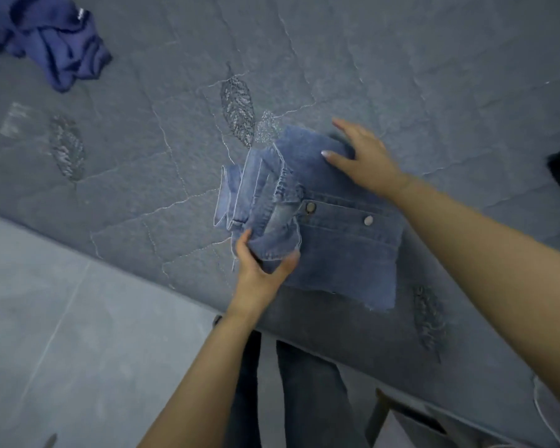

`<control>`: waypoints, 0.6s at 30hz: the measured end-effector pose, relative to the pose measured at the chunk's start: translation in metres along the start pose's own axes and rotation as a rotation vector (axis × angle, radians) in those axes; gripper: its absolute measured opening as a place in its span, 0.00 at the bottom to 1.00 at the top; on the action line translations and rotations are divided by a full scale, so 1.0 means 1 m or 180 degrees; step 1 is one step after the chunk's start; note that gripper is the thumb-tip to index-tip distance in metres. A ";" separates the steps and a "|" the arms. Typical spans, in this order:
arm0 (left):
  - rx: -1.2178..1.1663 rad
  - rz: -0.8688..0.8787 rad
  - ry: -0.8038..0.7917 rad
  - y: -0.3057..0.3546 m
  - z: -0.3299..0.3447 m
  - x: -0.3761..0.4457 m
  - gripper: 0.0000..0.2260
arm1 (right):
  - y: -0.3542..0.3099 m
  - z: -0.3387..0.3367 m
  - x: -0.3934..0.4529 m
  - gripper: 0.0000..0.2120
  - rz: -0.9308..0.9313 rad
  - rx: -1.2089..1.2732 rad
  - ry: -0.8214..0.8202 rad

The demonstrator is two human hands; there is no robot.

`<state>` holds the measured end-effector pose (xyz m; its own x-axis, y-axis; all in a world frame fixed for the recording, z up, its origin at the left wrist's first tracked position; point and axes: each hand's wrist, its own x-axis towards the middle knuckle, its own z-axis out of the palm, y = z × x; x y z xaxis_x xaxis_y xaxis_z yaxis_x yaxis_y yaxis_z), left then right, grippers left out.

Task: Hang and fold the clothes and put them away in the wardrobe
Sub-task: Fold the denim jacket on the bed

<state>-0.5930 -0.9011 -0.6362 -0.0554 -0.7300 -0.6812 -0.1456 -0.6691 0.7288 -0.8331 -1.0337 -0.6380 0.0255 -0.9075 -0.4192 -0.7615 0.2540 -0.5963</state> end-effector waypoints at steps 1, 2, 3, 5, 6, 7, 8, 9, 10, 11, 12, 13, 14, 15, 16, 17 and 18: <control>0.0106 0.0231 -0.0084 -0.005 0.003 -0.003 0.49 | -0.004 0.002 0.013 0.28 0.0043 0.0162 -0.0241; 0.0207 0.0416 -0.0075 -0.008 0.004 -0.006 0.49 | -0.008 0.005 0.023 0.23 0.0058 0.0242 -0.0415; 0.0238 0.0516 0.0073 -0.011 0.003 -0.008 0.44 | -0.012 0.007 0.030 0.18 -0.0003 0.0234 -0.0505; -0.0080 0.0483 0.0479 -0.009 -0.005 -0.009 0.29 | -0.021 0.006 0.038 0.14 -0.0162 0.0341 -0.0535; -0.0293 0.0430 0.0622 -0.005 -0.012 -0.009 0.25 | -0.027 0.003 0.042 0.15 -0.0226 0.0462 -0.0502; -0.0450 0.0401 0.0716 0.000 -0.021 -0.010 0.23 | -0.035 0.001 0.049 0.16 -0.0300 0.0566 -0.0493; -0.0559 0.0413 0.0784 0.003 -0.033 -0.009 0.22 | -0.045 -0.001 0.055 0.16 -0.0366 0.0637 -0.0542; -0.0631 0.0420 0.0833 0.006 -0.045 -0.008 0.21 | -0.055 0.000 0.062 0.15 -0.0390 0.0709 -0.0639; -0.0699 0.0377 0.0888 0.008 -0.058 -0.006 0.20 | -0.065 0.003 0.068 0.13 -0.0372 0.0788 -0.0783; -0.0782 0.0293 0.0983 0.009 -0.070 -0.003 0.20 | -0.073 0.009 0.075 0.12 -0.0342 0.0880 -0.0940; -0.0877 0.0198 0.1117 0.009 -0.081 0.002 0.20 | -0.079 0.018 0.083 0.11 -0.0299 0.0938 -0.1066; -0.0969 0.0111 0.1263 0.007 -0.088 0.009 0.20 | -0.083 0.029 0.090 0.11 -0.0249 0.0943 -0.1142; -0.1045 0.0012 0.1411 0.005 -0.092 0.016 0.20 | -0.084 0.040 0.097 0.12 -0.0209 0.0922 -0.1165; -0.1108 -0.0105 0.1534 0.002 -0.092 0.024 0.19 | -0.083 0.052 0.102 0.12 -0.0174 0.0904 -0.1141; -0.1158 -0.0245 0.1629 -0.002 -0.090 0.034 0.18 | -0.080 0.064 0.106 0.12 -0.0145 0.0884 -0.1093; -0.1181 -0.0396 0.1659 -0.006 -0.086 0.044 0.18 | -0.076 0.074 0.110 0.11 -0.0143 0.0847 -0.1026; -0.1191 -0.0527 0.1638 -0.008 -0.081 0.053 0.16 | -0.070 0.082 0.113 0.12 -0.0160 0.0773 -0.0956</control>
<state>-0.5150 -0.9454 -0.6724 0.4313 -0.5246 -0.7340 0.2469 -0.7139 0.6553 -0.7233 -1.1269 -0.7001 0.2747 -0.7917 -0.5457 -0.5799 0.3163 -0.7508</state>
